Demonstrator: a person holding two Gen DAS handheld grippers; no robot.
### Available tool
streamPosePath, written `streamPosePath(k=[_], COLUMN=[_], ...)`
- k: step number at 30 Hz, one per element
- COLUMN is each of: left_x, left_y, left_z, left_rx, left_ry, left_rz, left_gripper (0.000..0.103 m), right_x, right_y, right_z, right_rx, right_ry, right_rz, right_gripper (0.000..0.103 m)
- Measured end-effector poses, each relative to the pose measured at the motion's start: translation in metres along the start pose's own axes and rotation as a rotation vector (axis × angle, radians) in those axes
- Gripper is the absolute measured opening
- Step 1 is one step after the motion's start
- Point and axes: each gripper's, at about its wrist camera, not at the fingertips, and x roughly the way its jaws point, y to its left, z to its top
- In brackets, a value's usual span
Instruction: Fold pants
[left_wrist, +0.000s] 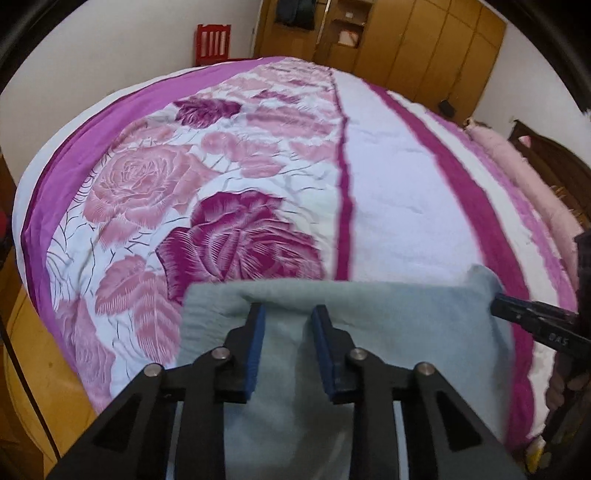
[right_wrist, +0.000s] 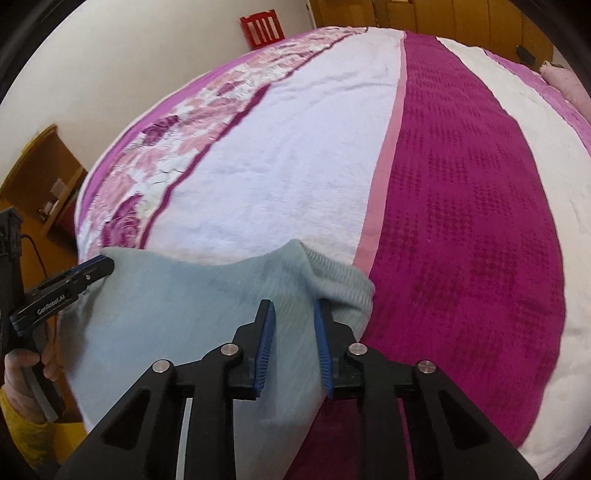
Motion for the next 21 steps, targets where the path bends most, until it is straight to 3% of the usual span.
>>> streamPosePath(k=[3,9,16,21], left_x=[0.017,0.014,-0.035,-0.058], left_y=[0.011,0.018,0.025,0.03], left_z=[0.003,0.004,-0.015,-0.048], left_rx=[-0.01,-0.001,-0.041,-0.042], left_ry=[0.002,0.011,-0.005,0.034], left_rz=[0.03,0.013,-0.032,0.014], left_gripper=[0.025,0.025,0.025,0.03], right_x=[0.01,0.014,-0.024,-0.043], right_y=[-0.002,-0.008,0.001,0.01], right_z=[0.006,0.012,0.001,-0.027], right_rx=[-0.01,0.027,0.017,-0.043], right_ry=[-0.016,-0.023,-0.008,0.024], right_rz=[-0.005,0.014,0.035,0.043], right_gripper=[0.017,0.017,0.019,0.024])
